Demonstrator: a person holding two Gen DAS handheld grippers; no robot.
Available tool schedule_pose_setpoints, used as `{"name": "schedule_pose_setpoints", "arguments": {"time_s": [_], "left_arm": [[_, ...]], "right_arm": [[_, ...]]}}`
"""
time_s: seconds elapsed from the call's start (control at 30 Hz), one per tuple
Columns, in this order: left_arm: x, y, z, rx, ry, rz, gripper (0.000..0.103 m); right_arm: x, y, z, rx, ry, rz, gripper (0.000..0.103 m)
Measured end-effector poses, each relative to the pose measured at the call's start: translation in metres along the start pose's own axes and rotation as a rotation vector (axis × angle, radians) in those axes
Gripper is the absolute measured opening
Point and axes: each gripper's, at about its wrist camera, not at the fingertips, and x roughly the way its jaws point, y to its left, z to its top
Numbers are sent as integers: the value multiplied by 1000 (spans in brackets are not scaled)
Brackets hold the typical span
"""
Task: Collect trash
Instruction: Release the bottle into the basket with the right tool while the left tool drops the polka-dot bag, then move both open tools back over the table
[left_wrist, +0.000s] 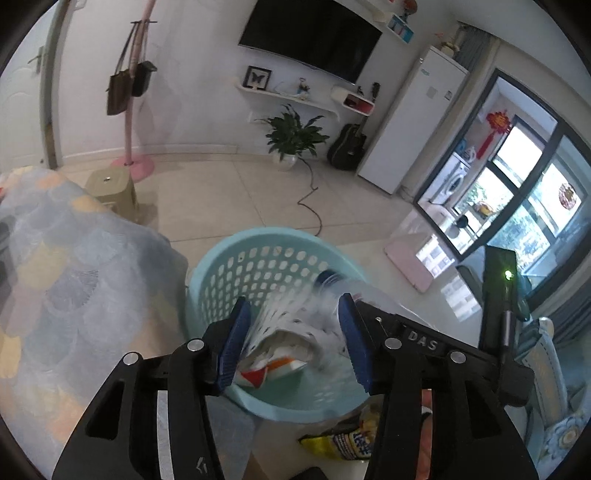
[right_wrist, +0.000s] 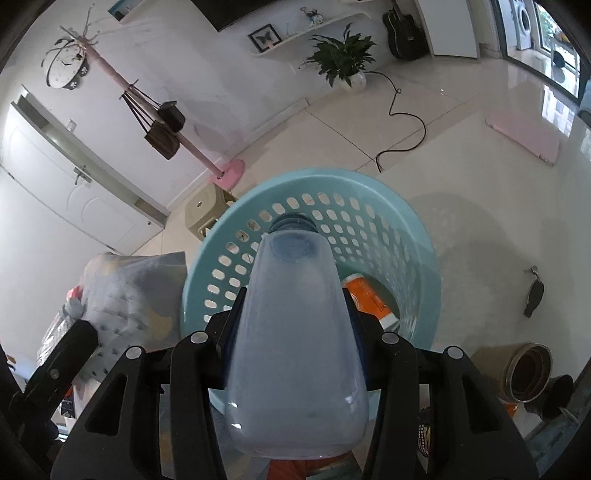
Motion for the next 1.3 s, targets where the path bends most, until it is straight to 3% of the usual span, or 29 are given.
{"name": "schedule_pose_setpoints", "arguments": {"time_s": [0.13, 0.5, 0.87, 1.2, 1.3], "left_arm": [[-5, -4, 1, 7, -2, -13, 55], [-37, -9, -4, 20, -49, -49, 55], [-111, 5, -12, 21, -176, -31, 55], [-202, 54, -26, -29, -327, 63, 59], [-233, 83, -36, -66, -358, 149, 64]], "right_arm": [[-1, 1, 0, -4, -6, -6, 48], [-28, 18, -6, -46, -64, 17, 50], [-76, 87, -31, -223, -178, 79, 50], [-112, 180, -82, -467, -221, 192, 50], [-114, 206, -107, -544, -198, 239, 50]]}}
